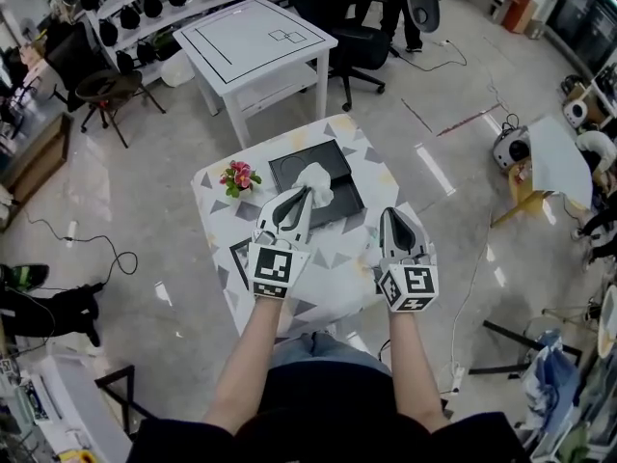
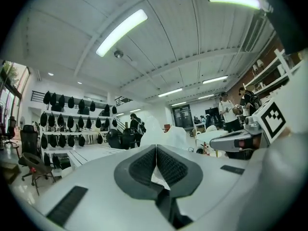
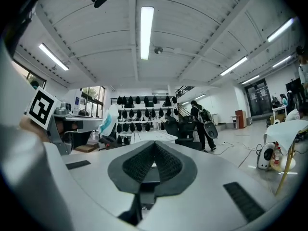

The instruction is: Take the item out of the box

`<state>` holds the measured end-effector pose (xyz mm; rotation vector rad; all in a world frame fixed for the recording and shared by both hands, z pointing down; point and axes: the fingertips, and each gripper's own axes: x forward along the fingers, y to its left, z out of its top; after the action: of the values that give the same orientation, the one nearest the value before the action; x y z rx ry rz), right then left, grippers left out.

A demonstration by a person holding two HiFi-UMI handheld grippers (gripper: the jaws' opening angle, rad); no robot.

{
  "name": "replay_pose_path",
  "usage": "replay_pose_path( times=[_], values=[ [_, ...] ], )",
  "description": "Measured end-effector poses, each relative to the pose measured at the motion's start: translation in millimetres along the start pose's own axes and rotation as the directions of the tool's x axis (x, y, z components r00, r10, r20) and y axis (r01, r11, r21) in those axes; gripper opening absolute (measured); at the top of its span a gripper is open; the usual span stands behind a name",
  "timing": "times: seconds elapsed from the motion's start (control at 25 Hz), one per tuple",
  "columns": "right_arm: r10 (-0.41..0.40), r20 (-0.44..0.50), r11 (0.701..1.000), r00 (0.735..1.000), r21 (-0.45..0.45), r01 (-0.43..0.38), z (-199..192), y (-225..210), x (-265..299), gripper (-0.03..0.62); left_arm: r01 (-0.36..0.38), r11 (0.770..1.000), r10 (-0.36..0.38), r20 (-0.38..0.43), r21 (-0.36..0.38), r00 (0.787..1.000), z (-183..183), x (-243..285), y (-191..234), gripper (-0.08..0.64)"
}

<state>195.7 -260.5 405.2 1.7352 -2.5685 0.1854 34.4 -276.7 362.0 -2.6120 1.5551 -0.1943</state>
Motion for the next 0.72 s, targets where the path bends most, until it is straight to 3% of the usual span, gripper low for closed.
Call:
replay_pose_path(
  times=[0.36, 0.72],
  values=[
    [0.003, 0.069, 1.000, 0.998, -0.002, -0.003, 13.6, 9.2, -20.9, 0.002, -0.029, 0.999, 0.030, 0.035, -0.025, 0.999, -7.5, -35.4, 0.9, 0.020],
    [-0.001, 0.072, 1.000, 0.997, -0.019, 0.003, 19.1, 22.5, -24.0, 0.000, -0.040, 0.998, 0.043, 0.040, -0.051, 0.998, -8.6, -45.5, 6.3, 0.020]
  ],
)
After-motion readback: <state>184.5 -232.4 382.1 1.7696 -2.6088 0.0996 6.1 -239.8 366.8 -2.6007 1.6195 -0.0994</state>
